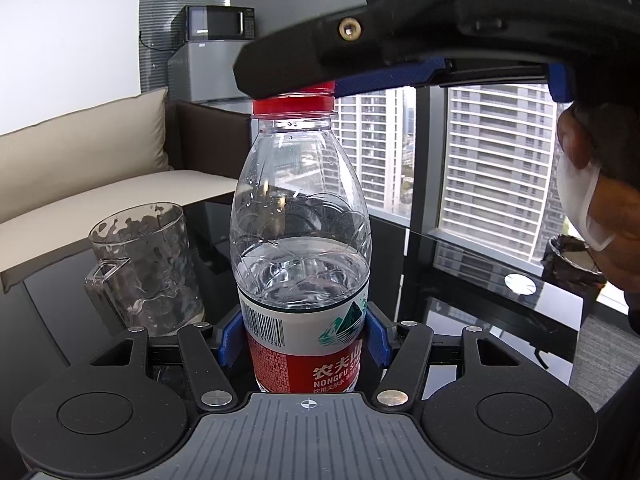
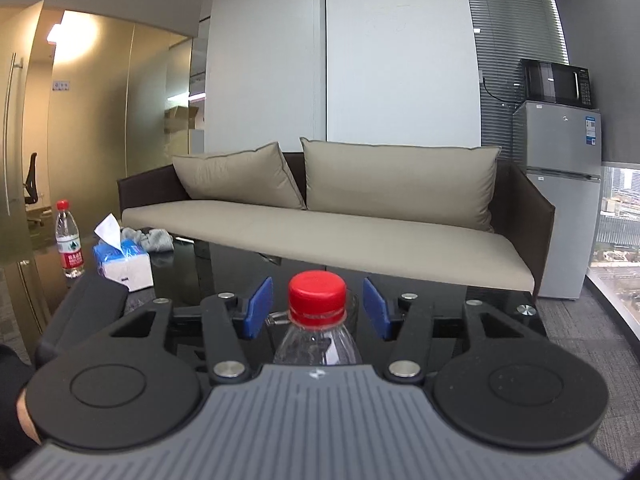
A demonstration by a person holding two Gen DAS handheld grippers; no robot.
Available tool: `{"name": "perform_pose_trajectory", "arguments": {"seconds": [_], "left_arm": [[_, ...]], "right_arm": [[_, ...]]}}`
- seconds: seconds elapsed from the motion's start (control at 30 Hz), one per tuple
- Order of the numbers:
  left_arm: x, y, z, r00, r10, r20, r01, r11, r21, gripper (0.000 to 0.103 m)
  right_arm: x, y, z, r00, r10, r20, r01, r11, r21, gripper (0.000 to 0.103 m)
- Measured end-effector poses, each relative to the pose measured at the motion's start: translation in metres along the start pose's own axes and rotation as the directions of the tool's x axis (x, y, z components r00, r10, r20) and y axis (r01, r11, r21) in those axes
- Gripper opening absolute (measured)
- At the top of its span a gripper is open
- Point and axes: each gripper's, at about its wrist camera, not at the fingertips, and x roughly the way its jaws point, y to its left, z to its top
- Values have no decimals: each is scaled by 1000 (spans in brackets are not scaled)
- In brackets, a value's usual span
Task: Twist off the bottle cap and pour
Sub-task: 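Twist the red cap again with the right gripper while the left gripper holds the bottle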
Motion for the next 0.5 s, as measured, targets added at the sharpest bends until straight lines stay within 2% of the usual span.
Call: {"name": "perform_pose_trajectory", "arguments": {"seconds": [0.5], "left_arm": [[13, 9, 4, 1000, 1, 5, -1, 1000, 11, 56]], "right_arm": [[-7, -13, 0, 1000, 3, -5, -3, 999, 48, 53]]}}
